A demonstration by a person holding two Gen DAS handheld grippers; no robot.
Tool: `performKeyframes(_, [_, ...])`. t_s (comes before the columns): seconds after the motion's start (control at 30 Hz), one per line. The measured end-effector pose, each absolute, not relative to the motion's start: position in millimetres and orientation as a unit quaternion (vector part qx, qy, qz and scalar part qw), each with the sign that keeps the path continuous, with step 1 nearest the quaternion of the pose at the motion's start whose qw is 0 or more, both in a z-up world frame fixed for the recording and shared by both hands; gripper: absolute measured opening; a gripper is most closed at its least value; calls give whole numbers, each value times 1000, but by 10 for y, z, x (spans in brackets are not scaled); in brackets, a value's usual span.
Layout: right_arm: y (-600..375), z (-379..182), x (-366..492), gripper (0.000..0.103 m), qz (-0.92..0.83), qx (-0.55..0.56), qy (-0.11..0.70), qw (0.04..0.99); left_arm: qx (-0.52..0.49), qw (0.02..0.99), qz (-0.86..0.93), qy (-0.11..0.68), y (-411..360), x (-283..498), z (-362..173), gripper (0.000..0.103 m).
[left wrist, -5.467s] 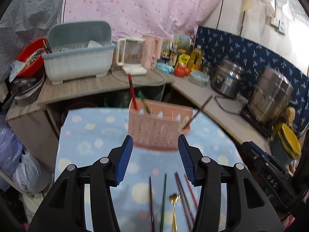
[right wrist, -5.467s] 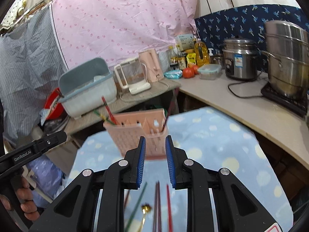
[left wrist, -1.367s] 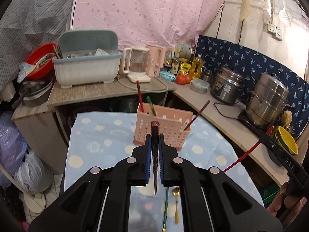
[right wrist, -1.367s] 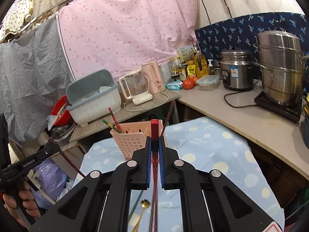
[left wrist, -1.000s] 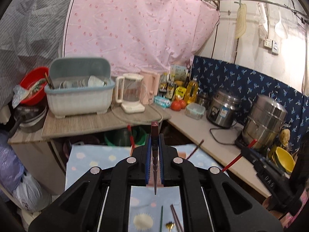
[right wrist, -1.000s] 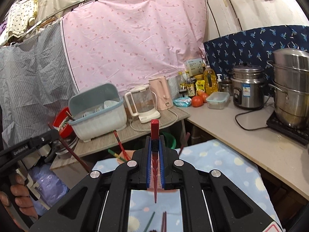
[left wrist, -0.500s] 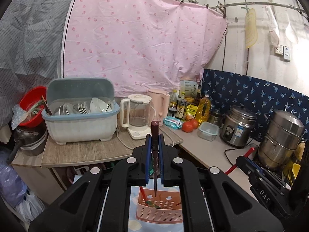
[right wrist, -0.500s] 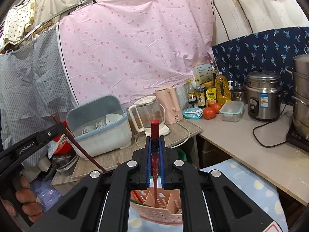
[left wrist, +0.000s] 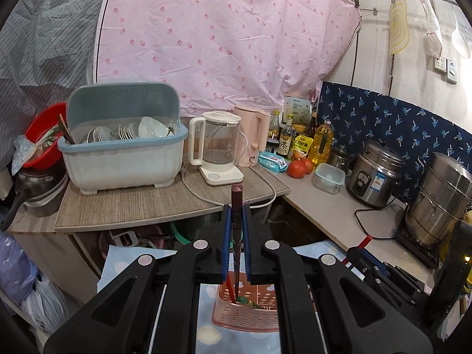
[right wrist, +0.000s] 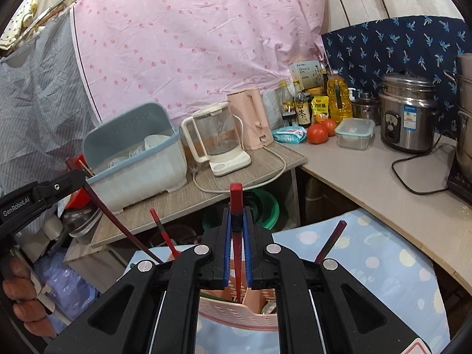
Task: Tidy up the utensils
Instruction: 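Lower both chopsticks into the pink holder and open both tools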
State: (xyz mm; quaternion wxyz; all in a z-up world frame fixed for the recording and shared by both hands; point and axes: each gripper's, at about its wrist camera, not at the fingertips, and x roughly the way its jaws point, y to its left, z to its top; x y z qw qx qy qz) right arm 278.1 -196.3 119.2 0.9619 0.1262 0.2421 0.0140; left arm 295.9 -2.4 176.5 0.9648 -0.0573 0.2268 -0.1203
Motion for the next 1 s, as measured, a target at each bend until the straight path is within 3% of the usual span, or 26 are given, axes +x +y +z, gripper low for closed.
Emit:
performKeyframes(0.03, [-1965,1189,2769,14,11,126,241,962,-60,964,-120,228,-12,2954,1751,9])
performKeyframes(0.13, [-1969,1215,2714,26,6,124,234,964,-65,964,-114,231,24,2937,1723,31])
performKeyframes(0.17, [-1969,1229,2681,26,5,124,231,965,-68,964,-111,231,41,2926,1716,34])
performKeyframes(0.67, [-1918,1349,2057,26,14,115,217,969,-63,961,-117,243,119,2447,1705,34])
performKeyframes(1.0, [-1934,981,1246,26,13,123,258,958,-46,947,-142,283,66,1762,1343,35])
